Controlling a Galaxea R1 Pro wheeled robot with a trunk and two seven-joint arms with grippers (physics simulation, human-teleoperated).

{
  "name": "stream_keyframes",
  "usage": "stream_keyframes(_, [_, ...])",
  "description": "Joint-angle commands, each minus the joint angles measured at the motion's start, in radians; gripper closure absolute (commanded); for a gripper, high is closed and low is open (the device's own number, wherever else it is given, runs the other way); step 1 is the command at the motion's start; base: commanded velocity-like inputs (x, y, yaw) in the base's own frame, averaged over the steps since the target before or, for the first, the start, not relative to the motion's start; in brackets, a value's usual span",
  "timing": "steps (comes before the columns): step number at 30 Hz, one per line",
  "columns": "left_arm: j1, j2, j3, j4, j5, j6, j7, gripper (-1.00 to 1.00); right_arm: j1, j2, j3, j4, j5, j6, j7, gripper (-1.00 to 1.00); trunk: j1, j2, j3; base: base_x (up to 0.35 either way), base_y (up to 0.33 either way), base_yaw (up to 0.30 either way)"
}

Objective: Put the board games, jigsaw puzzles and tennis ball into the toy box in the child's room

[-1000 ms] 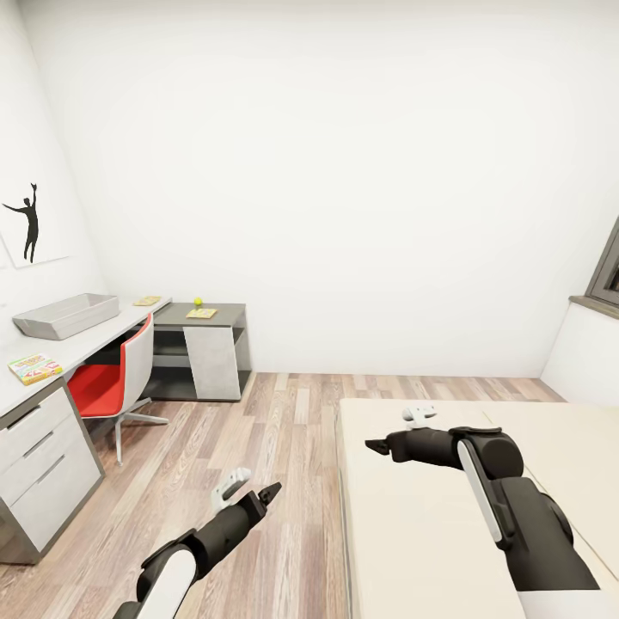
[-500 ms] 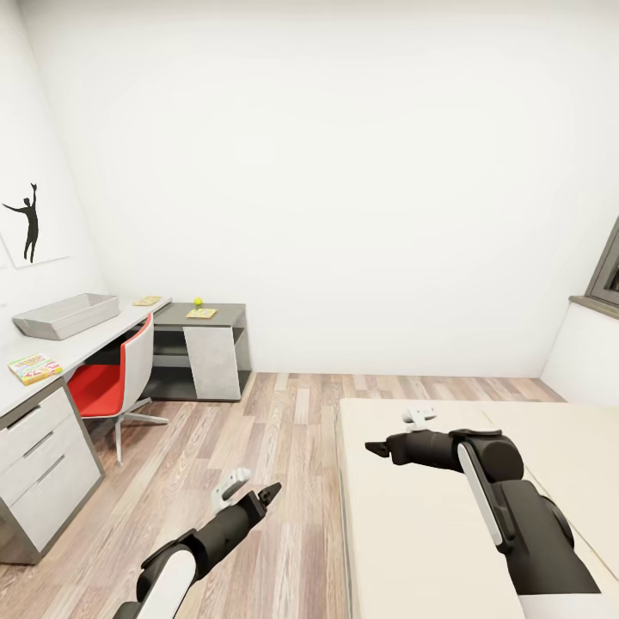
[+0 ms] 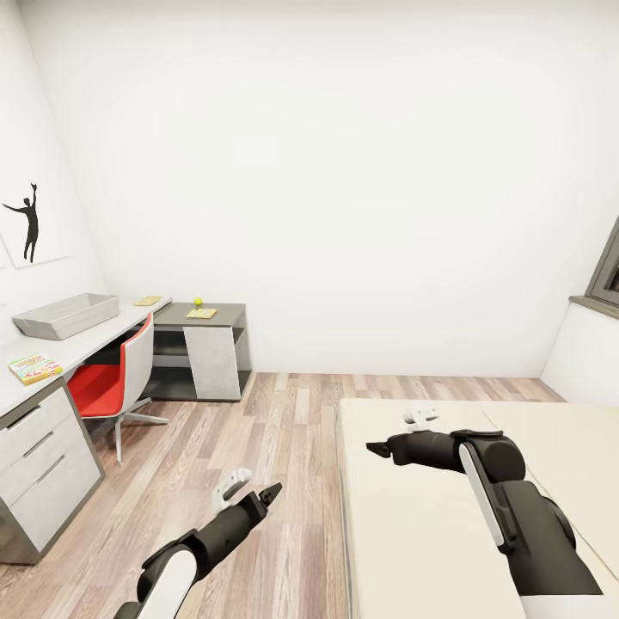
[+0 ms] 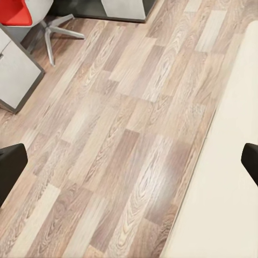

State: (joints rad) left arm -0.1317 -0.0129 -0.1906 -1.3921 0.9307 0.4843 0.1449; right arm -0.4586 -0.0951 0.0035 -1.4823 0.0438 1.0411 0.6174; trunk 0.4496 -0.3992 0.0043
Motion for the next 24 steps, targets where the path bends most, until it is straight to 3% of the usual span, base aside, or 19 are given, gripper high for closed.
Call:
stream_keyframes(1, [0.0,0.0,0.0,-0.001,0.011,0.003,0.009,-1.0,0.0,0.0,0.0,-0.001,0.005,0.004,0.005,-1.0,0.0,-0.001,0.0,0.0,0.0,0.0])
stream_keyframes(24, [0.0,0.001,0.0,-0.001,0.005,0.002,0.011,-1.0,0.0,-0.002,-0.01,-0.017,0.006,0.006,0.003,-1.0,0.0,-0.001,0.0,0.0,0.0,0.0])
